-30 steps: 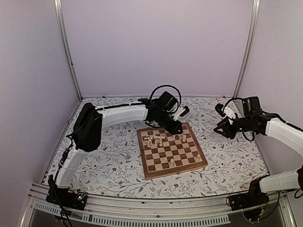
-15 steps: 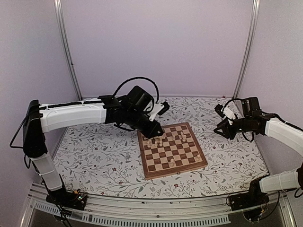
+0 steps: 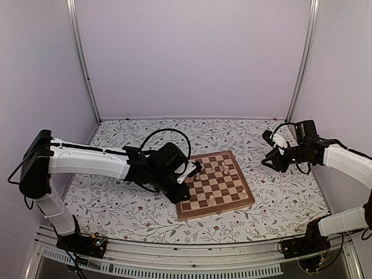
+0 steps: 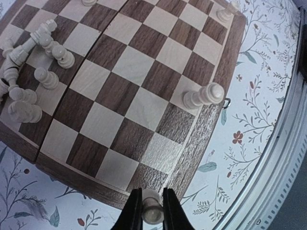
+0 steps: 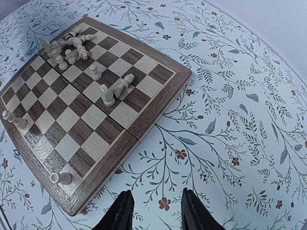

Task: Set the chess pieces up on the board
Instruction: Place the chess piece on the chessboard.

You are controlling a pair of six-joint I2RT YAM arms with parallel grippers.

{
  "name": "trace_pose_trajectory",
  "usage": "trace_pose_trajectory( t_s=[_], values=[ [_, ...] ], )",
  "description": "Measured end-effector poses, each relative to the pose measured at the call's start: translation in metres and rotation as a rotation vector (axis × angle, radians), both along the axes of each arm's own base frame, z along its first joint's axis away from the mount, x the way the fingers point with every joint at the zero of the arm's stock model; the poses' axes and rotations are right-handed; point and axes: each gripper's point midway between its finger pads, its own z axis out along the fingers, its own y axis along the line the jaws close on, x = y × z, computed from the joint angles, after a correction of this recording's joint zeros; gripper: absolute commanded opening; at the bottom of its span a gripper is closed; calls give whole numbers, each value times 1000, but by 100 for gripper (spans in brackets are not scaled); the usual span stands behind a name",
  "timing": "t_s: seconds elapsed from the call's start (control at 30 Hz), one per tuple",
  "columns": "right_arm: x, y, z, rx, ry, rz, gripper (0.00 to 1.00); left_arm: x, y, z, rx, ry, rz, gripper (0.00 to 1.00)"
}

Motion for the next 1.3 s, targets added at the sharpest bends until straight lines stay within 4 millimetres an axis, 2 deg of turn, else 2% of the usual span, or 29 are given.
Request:
trace_pose_trajectory(
  t_s=[0.77,1.1,1.3],
  values=[
    [0,0,-2,-2,5,4,37,-3,-1,-11,-19,6,5,14],
    [0,0,-4,-5,9,7,37,-6,-2,-27,-2,36,-3,15],
    [0,0,-4,-6,9,8,37,-8,-2,-28,-3,41,-8,17]
  ],
)
